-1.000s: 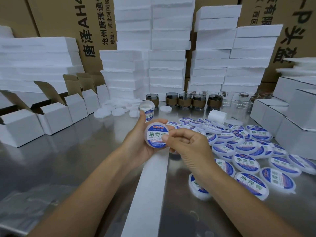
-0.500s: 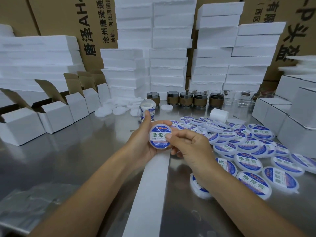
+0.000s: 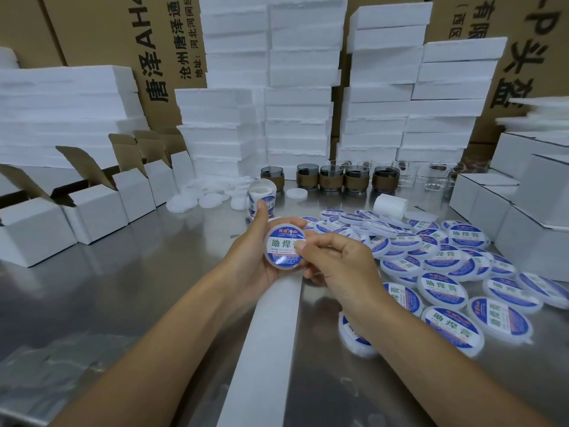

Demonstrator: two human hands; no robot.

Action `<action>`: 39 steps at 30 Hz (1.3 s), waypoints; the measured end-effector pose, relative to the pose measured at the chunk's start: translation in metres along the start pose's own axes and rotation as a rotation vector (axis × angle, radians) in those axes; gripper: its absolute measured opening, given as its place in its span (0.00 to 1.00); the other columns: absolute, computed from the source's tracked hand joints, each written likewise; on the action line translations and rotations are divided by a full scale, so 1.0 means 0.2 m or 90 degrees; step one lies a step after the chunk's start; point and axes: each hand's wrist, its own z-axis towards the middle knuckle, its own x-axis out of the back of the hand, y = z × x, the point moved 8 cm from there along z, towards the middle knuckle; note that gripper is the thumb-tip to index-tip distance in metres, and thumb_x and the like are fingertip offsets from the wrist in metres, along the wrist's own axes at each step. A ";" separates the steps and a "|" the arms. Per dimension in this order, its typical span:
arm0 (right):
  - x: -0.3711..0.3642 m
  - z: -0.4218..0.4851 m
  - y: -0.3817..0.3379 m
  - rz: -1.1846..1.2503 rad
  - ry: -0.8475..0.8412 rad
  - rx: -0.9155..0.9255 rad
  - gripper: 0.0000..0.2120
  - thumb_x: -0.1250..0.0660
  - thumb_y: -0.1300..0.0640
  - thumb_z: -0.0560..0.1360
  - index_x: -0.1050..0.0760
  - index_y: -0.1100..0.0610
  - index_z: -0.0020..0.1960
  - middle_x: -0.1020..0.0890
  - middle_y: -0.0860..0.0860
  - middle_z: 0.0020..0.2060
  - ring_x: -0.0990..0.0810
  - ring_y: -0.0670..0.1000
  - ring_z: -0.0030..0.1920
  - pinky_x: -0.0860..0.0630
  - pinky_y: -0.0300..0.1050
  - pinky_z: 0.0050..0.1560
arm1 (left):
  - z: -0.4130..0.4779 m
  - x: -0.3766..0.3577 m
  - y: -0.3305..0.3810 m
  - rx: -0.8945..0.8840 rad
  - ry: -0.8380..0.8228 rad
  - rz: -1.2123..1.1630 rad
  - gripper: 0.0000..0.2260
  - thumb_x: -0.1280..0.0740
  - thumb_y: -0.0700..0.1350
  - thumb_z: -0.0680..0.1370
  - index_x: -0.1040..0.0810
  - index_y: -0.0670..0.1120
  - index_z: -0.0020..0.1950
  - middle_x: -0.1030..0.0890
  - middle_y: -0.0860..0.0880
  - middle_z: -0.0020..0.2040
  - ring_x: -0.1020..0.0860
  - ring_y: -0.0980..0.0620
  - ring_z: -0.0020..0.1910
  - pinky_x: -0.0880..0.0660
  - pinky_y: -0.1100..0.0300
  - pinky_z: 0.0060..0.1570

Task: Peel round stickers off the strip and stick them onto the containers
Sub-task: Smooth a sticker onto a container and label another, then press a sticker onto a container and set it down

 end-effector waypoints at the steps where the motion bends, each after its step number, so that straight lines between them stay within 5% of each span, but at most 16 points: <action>1: 0.00 0.00 0.00 0.001 0.002 0.002 0.04 0.28 0.60 0.70 0.20 0.55 0.37 0.17 0.48 0.29 0.25 0.42 0.23 0.27 0.31 0.27 | 0.00 0.00 0.00 0.001 0.000 -0.002 0.29 0.50 0.63 0.76 0.20 0.41 0.48 0.17 0.39 0.46 0.19 0.42 0.50 0.19 0.53 0.45; 13: 0.00 0.01 0.01 0.002 0.014 -0.004 0.05 0.28 0.60 0.70 0.20 0.55 0.36 0.16 0.50 0.30 0.26 0.42 0.23 0.25 0.34 0.30 | 0.00 -0.02 0.00 0.004 -0.021 -0.010 0.28 0.45 0.63 0.69 0.20 0.41 0.47 0.16 0.41 0.43 0.16 0.47 0.42 0.19 0.56 0.36; 39: 0.02 0.02 0.05 -0.006 0.055 -0.006 0.03 0.30 0.61 0.72 0.23 0.58 0.40 0.17 0.47 0.30 0.21 0.44 0.25 0.21 0.36 0.32 | -0.01 -0.03 -0.03 0.029 -0.037 0.033 0.27 0.42 0.64 0.67 0.19 0.44 0.49 0.16 0.43 0.47 0.16 0.47 0.46 0.20 0.57 0.37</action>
